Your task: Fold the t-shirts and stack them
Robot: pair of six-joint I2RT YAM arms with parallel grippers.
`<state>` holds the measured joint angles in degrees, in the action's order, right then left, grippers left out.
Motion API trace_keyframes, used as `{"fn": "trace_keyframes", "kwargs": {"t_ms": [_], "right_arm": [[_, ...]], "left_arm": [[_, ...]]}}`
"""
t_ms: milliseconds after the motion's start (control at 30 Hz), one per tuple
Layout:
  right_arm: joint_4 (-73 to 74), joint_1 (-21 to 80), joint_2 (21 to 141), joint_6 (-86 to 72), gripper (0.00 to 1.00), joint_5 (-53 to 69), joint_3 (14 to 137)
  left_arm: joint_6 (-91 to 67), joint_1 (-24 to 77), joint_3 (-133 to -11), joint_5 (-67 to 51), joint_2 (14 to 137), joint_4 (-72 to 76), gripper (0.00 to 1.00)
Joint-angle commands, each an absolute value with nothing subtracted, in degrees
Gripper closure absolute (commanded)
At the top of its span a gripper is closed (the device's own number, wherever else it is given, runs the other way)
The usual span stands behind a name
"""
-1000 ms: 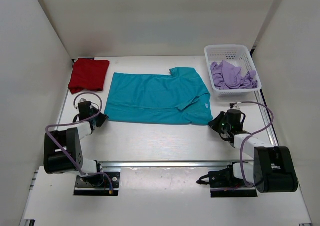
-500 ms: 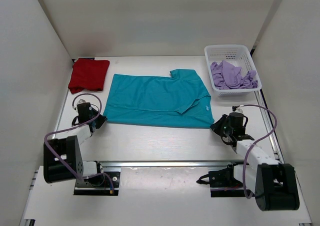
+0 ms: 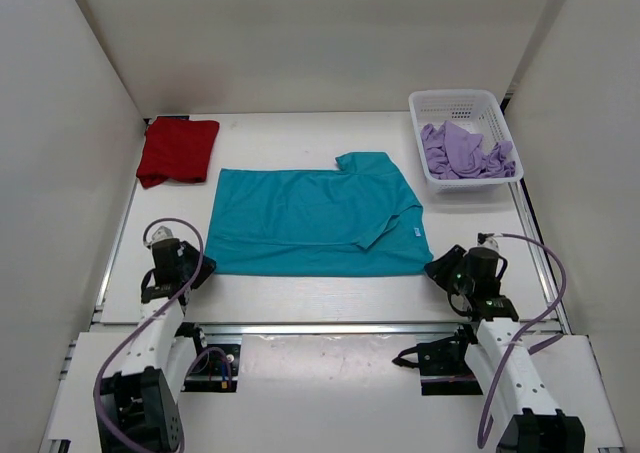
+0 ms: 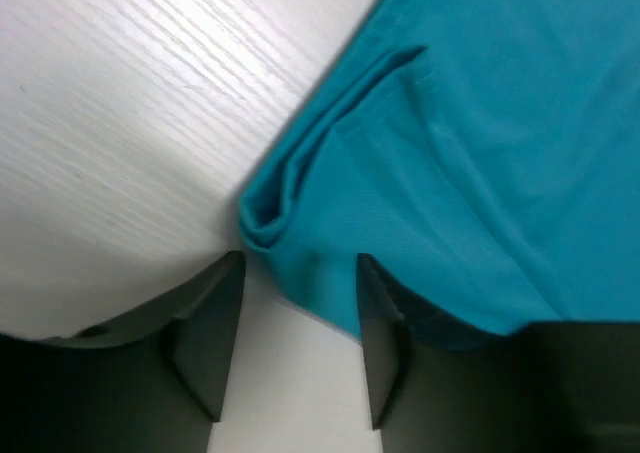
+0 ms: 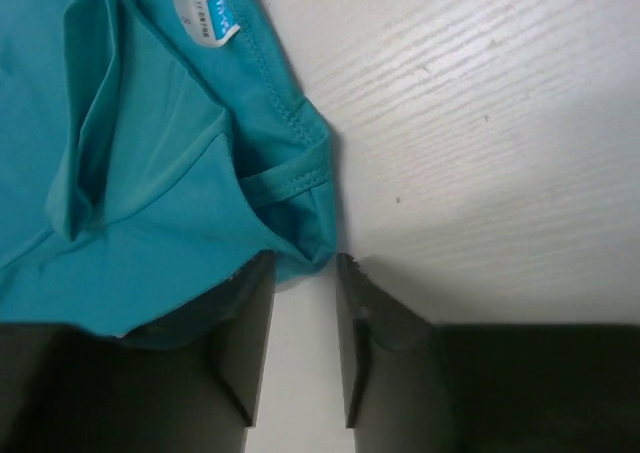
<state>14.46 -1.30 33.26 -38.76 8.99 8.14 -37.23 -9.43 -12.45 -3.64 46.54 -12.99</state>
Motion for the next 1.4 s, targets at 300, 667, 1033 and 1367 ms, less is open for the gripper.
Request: {"fn": "trace_keyframes", "kwargs": {"t_ms": [300,667,1033,1367], "right_arm": [[8.0,19.6,47.2,-32.8,1.0,2.6,24.0],[-4.7,27.2,75.4,-29.0,1.0,4.1,32.9],[-8.0,26.6,85.0,-28.5,1.0,5.6,37.3],[-7.8,23.5,97.5,-31.4,1.0,11.9,52.8]], "left_arm": [[-34.8,4.1,-23.6,-1.5,44.7,-13.4,0.58],[-39.6,30.1,-26.1,-0.4,67.1,4.0,0.7],[-40.2,30.8,-21.4,-0.4,69.0,11.1,0.67],[-40.5,32.4,-20.5,-0.1,67.6,10.3,0.66]]}}
